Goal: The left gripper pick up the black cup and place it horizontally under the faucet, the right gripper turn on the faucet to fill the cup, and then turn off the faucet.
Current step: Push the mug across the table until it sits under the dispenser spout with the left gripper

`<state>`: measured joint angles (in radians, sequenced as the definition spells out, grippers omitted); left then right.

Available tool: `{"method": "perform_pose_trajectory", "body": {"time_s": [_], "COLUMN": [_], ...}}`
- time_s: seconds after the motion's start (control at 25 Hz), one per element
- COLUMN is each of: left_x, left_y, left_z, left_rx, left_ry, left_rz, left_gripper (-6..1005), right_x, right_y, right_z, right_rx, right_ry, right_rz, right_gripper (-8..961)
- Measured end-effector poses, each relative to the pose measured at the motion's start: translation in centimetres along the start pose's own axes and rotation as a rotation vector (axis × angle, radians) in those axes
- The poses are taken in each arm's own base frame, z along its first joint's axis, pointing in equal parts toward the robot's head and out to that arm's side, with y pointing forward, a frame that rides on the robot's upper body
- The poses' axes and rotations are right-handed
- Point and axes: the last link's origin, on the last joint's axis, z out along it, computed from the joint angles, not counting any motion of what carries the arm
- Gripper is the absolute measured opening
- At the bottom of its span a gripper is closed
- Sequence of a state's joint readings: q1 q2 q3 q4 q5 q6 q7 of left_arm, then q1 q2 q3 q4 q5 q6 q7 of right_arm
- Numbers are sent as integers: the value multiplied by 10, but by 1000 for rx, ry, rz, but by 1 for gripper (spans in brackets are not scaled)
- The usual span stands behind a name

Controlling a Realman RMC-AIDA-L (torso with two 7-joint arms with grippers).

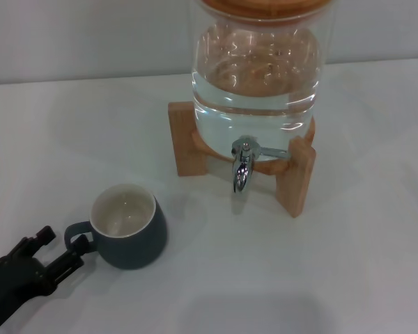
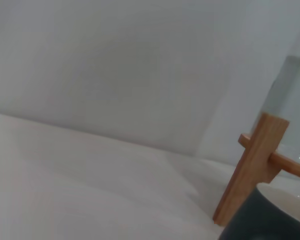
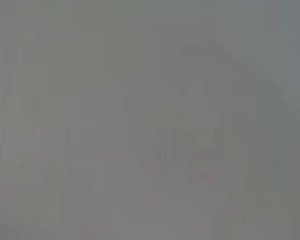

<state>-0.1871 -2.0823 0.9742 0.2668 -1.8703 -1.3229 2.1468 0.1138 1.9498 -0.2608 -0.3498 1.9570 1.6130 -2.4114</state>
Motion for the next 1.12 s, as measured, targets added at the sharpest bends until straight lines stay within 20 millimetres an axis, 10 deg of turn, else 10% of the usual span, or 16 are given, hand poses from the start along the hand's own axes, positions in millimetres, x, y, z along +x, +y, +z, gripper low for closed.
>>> {"method": "perform_pose_trajectory", "body": {"time_s": [1.12], "left_x": [10], "left_y": [-9], "left_z": [10], "left_rx": [21], "left_ry": [-11], "left_rz": [-28], "left_gripper": [674], "right_x": [0], "right_y": [4], "right_z": [8], "right_rx": [-5], "right_ry": [-15], "right_rz": [-6], "right_gripper": [815]}}
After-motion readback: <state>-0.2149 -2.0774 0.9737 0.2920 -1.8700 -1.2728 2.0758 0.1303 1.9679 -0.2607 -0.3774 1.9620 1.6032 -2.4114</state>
